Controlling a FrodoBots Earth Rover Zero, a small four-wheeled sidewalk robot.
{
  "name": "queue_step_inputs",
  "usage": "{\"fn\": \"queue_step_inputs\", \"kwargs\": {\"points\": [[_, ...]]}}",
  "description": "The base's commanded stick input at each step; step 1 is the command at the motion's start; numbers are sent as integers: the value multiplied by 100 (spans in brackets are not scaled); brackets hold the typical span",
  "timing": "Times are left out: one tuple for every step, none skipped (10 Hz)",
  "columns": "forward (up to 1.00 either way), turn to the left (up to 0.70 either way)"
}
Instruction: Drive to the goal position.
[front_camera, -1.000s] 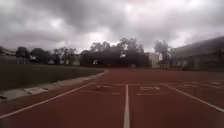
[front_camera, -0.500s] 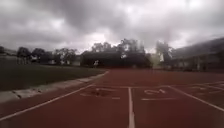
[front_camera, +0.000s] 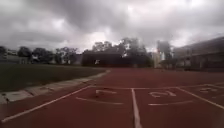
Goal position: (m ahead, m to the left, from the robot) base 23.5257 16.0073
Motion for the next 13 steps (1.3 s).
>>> {"fn": "queue_step_inputs", "kwargs": {"points": [[70, 0], [70, 0], [70, 0], [70, 0], [70, 0], [70, 0], [70, 0], [70, 0], [70, 0], [70, 0], [70, 0], [70, 0], [70, 0]]}}
